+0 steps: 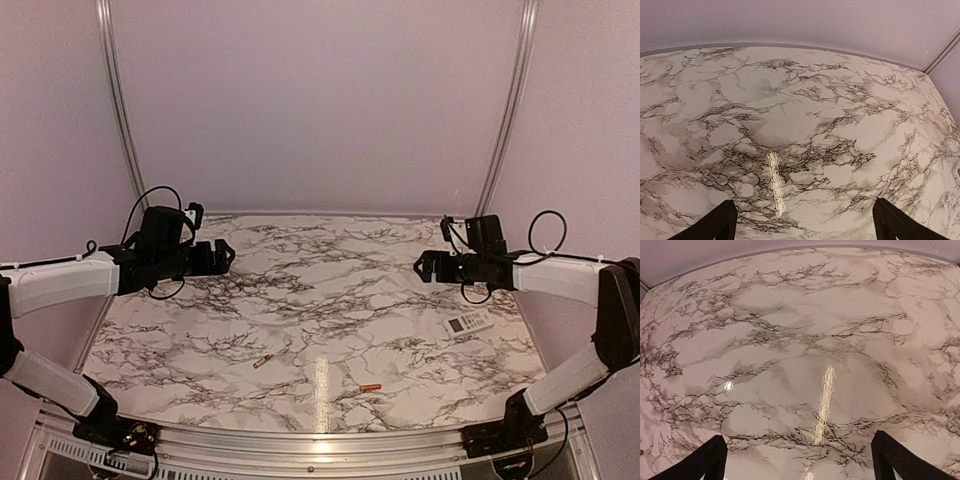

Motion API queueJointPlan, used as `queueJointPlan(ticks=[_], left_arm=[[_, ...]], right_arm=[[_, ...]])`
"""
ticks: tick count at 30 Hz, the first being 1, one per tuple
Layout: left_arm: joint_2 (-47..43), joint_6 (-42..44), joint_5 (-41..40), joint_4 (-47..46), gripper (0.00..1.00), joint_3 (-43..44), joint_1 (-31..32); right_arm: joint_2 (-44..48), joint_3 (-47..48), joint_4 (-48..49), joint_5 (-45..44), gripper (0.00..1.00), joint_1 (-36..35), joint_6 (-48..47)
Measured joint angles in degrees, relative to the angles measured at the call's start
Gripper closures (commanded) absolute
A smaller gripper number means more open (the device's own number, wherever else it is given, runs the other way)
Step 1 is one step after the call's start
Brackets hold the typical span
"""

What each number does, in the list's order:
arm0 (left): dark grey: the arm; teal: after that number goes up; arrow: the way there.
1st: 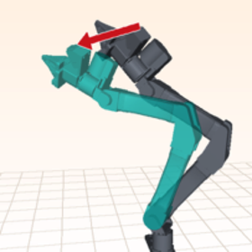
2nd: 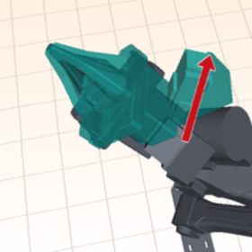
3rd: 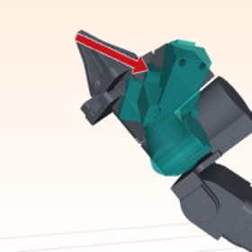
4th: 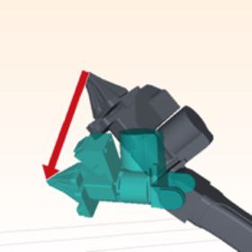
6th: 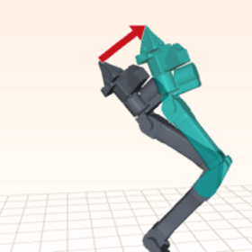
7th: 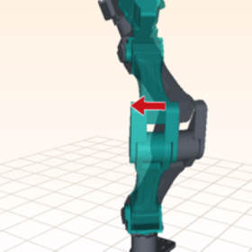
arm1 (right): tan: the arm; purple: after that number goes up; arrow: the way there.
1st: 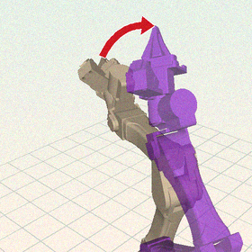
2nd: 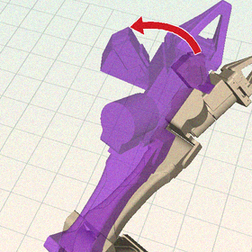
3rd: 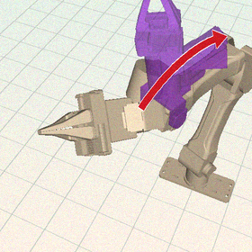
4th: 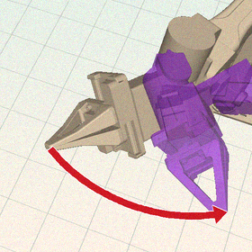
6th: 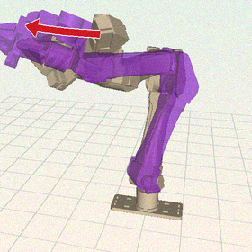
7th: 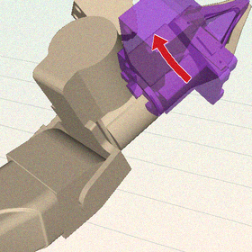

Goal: Load the batteries into the remote control
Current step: Move the remote control to the center of the board.

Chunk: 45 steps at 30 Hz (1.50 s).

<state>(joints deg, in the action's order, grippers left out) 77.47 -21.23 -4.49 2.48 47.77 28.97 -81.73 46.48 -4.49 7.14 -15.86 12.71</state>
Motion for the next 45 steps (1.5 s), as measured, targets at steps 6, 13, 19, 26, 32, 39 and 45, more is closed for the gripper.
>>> queueJointPlan(ticks=[6, 13, 19, 26, 32, 39, 45], left_arm=[[0.85, 0.02, 0.39, -0.7, 0.01, 0.0, 1.14], [1.16, 0.02, 0.96, -1.31, 0.01, 0.0, 1.97], [1.16, 0.02, 1.44, -1.88, 0.01, 0.0, 2.12], [1.16, 0.02, 1.42, -2.27, 0.01, 0.0, 2.12], [1.16, 0.0, 0.98, -2.27, 0.01, 0.0, 2.12], [1.14, -0.02, 0.76, -2.29, 0.01, 0.0, 2.12], [1.16, -0.44, 0.94, -2.78, 0.01, 0.0, 2.12]], right_arm=[[4.55, -2.29, -4.46, -1.22, 0.01, 9.01, 1.75], [5.9, -7.78, -7.87, -1.88, 0.01, 19.63, 3.65], [5.9, -11.69, -8.31, -2.84, 0.01, 24.85, 5.75], [4.48, -12.26, -7.3, -1.95, 0.01, 25.05, 6.75], [1.62, -13.49, -5.07, 2.27, 0.02, 25.07, 7.21], [5.11, -17.55, -1.68, 11.58, 0.05, 24.33, 10.4], [5.46, -20.31, 4.46, 15.87, 0.05, 17.18, 14.78]])
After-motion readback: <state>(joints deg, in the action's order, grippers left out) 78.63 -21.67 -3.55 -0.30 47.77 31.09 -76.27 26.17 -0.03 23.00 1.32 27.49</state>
